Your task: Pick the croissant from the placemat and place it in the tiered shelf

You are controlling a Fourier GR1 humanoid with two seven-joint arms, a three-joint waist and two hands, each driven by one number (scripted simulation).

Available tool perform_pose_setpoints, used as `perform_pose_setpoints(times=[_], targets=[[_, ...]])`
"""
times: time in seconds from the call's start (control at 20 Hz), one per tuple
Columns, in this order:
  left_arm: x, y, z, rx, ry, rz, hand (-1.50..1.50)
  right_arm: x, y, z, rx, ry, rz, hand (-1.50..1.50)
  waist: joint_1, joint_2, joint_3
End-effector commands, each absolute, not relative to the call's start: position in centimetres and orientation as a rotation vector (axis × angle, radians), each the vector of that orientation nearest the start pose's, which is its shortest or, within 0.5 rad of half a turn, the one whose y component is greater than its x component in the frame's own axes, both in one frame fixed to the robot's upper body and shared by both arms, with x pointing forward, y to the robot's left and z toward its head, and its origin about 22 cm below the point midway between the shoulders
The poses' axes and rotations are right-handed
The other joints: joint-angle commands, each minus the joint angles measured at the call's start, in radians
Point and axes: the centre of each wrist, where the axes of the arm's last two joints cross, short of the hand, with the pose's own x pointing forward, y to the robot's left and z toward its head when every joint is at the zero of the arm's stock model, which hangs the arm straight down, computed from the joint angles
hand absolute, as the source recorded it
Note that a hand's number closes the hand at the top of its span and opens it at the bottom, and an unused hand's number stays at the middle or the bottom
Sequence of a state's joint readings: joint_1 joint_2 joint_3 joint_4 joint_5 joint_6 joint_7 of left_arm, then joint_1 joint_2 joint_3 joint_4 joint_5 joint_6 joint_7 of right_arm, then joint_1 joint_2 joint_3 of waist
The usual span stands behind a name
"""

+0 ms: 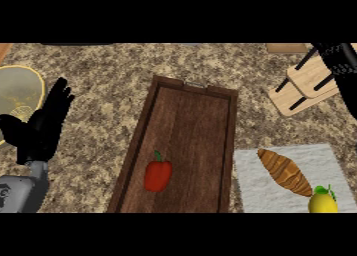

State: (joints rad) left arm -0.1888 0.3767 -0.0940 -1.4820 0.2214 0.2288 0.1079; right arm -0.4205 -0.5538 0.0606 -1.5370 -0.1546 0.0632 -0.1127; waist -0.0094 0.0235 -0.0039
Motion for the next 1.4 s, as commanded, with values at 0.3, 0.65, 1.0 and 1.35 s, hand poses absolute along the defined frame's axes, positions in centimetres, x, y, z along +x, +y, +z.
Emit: perform_pose_setpoints(times=[0.3,0.65,1.0,1.35], targets=[[29.0,24.9,3.8,0.146,-1.6,-0.176,0.0,30.8,-29.5,2.6,0.507,-1.626,0.061,-1.5,-0.005,0.044,0.044],[28.8,21.3,2.7,0.097,-1.586,-0.269,0.0,29.1,-37.8,0.0,-0.231,-1.712,0.224,-1.5,0.019,-0.006,0.009],[28.4,21.3,2.7,0.092,-1.588,-0.27,0.0,28.6,-42.1,0.3,0.096,-1.836,0.169,-1.5,0.03,-0.014,0.007],[27.0,21.5,0.3,0.085,-1.563,-0.268,0.0,30.8,-44.2,7.6,0.086,-1.704,0.656,-1.5,0.025,-0.019,0.004]])
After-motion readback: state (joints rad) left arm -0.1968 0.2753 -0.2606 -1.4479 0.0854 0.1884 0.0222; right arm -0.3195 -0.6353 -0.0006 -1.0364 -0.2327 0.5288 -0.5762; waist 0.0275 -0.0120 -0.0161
